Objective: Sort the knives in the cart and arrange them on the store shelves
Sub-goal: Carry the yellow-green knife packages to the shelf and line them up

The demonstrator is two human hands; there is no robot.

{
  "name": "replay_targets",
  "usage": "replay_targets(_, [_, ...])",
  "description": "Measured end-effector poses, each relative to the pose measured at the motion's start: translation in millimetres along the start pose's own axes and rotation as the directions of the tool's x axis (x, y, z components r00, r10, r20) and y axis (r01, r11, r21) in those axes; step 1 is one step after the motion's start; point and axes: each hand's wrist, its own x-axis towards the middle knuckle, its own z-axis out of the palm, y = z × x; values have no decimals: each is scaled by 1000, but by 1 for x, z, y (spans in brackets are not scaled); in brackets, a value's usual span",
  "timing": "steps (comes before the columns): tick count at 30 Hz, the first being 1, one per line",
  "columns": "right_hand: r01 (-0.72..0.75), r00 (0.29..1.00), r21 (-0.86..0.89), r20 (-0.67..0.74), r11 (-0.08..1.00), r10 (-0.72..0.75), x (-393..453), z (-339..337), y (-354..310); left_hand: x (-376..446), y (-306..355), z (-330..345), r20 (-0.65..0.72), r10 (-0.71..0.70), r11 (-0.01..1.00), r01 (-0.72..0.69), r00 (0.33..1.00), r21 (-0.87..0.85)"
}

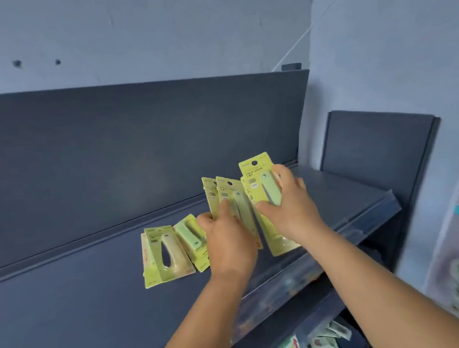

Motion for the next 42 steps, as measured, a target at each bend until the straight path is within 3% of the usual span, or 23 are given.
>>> replay_targets(6, [11,979,-99,203,995,9,65,43,24,46,-12,25,42,-192,947,173,981,271])
replay_targets(11, [78,919,-282,393,956,41,90,72,44,58,-18,43,107,-235,716,98,966,691])
replay_targets(16, [185,867,-375,498,908,29,94,84,53,63,-23,48,117,-277,564,62,954,824])
replay_targets(21, [202,867,-397,497,895,25,92,81,52,60,-28,48,108,-292,578,85,950,812])
replay_targets(24, [216,897,-385,441,897,-27,86,71,47,59,-28,45,78,-203,633,70,976,771])
replay_targets(27, [235,950,-332,275,913,-145,71,54,42,54,-25,41,21,0,716,-15,1000,698])
replay_targets(31, [239,971,-275,49,931,-234,34,28,35,41,-19,39,-23,265,794,-205,964,572])
replay_targets(37, [65,991,-327,-86,943,-98,-50,-2,35,-10,-21,35,70,488,784,-472,870,404])
replay_targets(42, [-166,976,-352,-192,921,102,-138,-12,41,-73,-33,30,275,557,737,-619,783,270])
